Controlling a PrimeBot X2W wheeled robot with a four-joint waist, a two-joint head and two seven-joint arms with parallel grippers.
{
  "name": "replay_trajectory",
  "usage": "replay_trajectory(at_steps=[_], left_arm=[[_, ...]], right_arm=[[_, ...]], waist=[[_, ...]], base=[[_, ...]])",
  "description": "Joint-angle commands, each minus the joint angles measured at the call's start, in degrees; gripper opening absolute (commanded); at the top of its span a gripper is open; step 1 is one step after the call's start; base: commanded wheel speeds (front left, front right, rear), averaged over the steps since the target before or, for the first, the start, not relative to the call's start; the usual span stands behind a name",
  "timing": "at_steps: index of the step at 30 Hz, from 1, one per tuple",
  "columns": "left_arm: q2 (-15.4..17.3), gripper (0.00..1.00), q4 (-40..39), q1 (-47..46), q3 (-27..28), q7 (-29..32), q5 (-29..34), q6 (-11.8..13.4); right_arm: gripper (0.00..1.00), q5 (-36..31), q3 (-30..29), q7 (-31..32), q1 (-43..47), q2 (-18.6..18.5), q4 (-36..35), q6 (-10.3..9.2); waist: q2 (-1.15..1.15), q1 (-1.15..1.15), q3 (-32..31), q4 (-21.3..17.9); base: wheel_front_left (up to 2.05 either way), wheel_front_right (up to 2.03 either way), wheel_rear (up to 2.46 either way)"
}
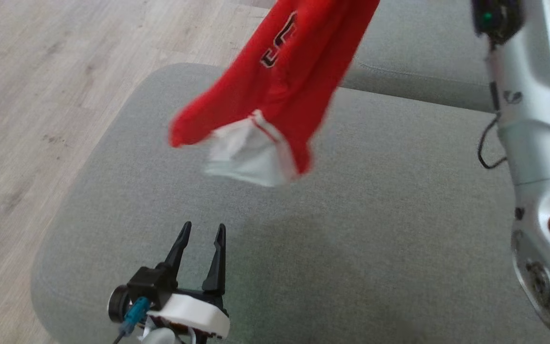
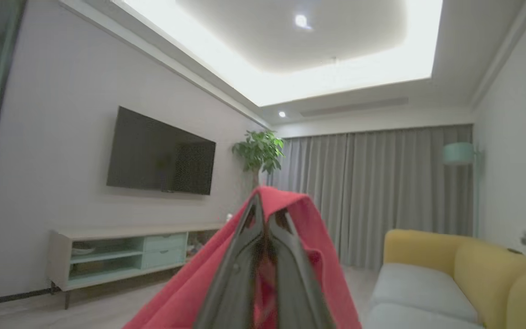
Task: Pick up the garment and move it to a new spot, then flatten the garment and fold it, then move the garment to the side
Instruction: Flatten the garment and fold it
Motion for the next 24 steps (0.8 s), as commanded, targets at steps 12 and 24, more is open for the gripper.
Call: replay_trajectory(at_steps=[12,24], left_arm=[[-0.34,1.0,-2.65,-2.53,3.36,-0.55,0.92,-0.23],[-0.25,1.0,-2.05,-4.95,4.24,-0.55,2.02,-1.07]], right_arm=[[0.85,-15.43,-21.94,4.51,22.08,-4.09,13.69,-0.05],[1.0,-16.99,-20.22,-6.26,28.68,0.27,10.02,-0.05]], waist=[[0.0,0.0,3.51,-2.55],[0.0,0.0,4.6,-5.83]], base=[[0.0,0.0,0.0],[0.0,0.0,0.0]])
